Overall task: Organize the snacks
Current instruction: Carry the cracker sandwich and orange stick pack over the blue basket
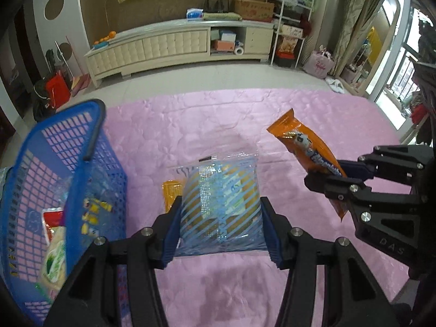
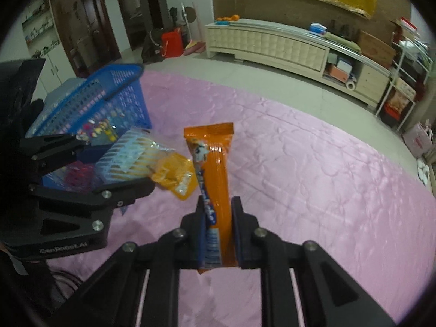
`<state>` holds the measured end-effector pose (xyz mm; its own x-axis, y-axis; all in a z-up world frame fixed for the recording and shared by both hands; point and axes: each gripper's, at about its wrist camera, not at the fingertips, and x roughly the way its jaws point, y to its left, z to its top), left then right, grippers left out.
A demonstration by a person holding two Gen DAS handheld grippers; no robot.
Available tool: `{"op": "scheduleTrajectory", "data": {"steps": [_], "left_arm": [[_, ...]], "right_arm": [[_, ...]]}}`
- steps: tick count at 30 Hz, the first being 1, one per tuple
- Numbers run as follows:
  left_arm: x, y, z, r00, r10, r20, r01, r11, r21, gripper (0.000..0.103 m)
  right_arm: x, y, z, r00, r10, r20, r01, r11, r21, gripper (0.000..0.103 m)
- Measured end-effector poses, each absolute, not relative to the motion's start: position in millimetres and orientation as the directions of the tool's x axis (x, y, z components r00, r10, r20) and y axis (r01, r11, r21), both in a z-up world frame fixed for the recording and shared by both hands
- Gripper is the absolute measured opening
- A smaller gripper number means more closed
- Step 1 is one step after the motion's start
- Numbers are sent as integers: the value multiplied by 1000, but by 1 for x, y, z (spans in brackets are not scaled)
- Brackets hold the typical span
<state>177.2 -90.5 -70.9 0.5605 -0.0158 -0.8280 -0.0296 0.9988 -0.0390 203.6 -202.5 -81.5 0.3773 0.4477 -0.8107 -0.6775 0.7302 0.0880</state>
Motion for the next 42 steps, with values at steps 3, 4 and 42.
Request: {"op": "scheduleTrajectory", "data": {"steps": [3, 4, 42], "left_arm": [[159, -88, -58, 578, -35, -815, -18, 998, -55, 51], [152, -88, -52, 585, -38, -810, -10, 998, -54, 51], [44, 132, 15, 669, 113, -735, -178, 984, -10, 51]], "right_arm": [[186, -204, -66, 392, 461, -796, -651, 751, 114, 20], [183, -205, -62, 394, 461, -795, -644, 756, 119, 20], [120, -15, -22, 339, 501, -797, -668, 724, 171, 20]]}}
